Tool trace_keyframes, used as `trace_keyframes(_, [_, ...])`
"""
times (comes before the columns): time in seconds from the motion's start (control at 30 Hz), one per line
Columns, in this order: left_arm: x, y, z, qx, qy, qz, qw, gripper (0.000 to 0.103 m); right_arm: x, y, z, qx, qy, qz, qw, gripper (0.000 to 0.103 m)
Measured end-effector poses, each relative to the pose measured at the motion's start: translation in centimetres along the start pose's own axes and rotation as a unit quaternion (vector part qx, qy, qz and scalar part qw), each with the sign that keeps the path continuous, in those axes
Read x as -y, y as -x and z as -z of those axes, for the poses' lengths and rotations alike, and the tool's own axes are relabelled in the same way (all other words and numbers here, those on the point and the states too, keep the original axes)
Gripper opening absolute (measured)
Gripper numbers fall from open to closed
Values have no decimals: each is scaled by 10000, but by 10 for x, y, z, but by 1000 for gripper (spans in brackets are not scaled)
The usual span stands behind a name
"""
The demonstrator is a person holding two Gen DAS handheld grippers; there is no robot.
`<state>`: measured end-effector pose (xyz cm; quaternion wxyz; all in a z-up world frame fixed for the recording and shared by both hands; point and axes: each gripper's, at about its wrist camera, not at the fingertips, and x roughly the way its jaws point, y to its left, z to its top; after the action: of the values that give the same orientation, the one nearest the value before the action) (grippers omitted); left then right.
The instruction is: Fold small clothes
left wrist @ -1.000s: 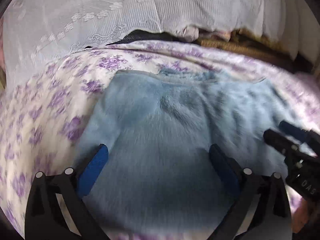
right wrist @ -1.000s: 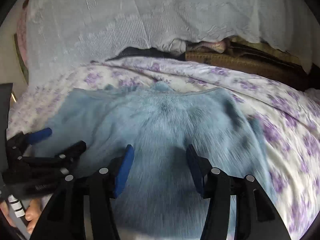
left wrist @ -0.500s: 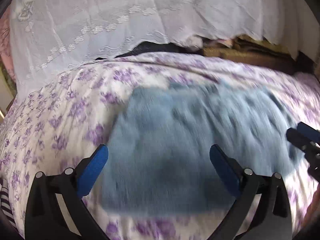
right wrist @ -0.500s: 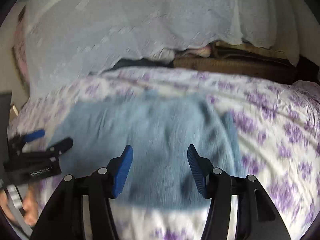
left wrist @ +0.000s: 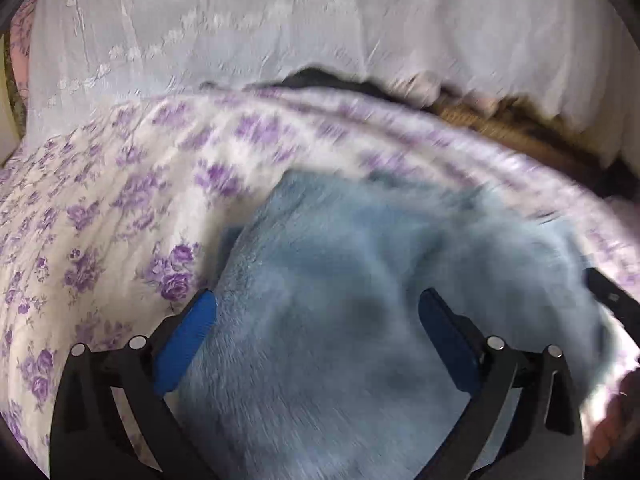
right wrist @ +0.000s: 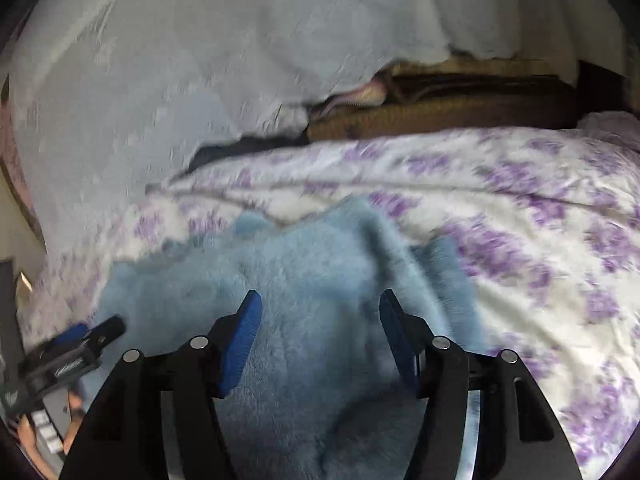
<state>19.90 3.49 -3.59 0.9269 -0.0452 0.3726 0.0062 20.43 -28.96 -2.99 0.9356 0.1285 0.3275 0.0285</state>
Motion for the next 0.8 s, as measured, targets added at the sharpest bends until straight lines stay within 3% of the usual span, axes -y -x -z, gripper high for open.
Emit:
trace_keyframes(0.07, [7,9,3,35,-40,226,9997,99,14,2,2,-166,-249,-36,9995,64])
trace_keyframes(0.13, [20,-8,13,-368,-243,236,9987,99,23,-17,13,-613,-289,77,9977,65])
trace_keyframes(0.17, [28,-22,20,-594,-455,42,9972,99,23,-18,20,-525,-178,50,9984,65])
trace_keyframes(0.27, [41,-16,28,-304,-828,-410,9953,99,17,-6,15,-380,-146,41,9992,65])
trace_keyframes(0.43, [35,19,32,-190,-400,-98,9990,98,32,40,17,-6,-776,-492,9958,65])
trace_keyframes(0.7, [51,31,17,-322,-109,-126,9993,98,61,77,67,-139,-2023,-840,9756,67])
trace_keyframes(0.8, [50,20,10,-444,98,33,9990,98,69,79,81,-265,-2542,-1109,9604,69])
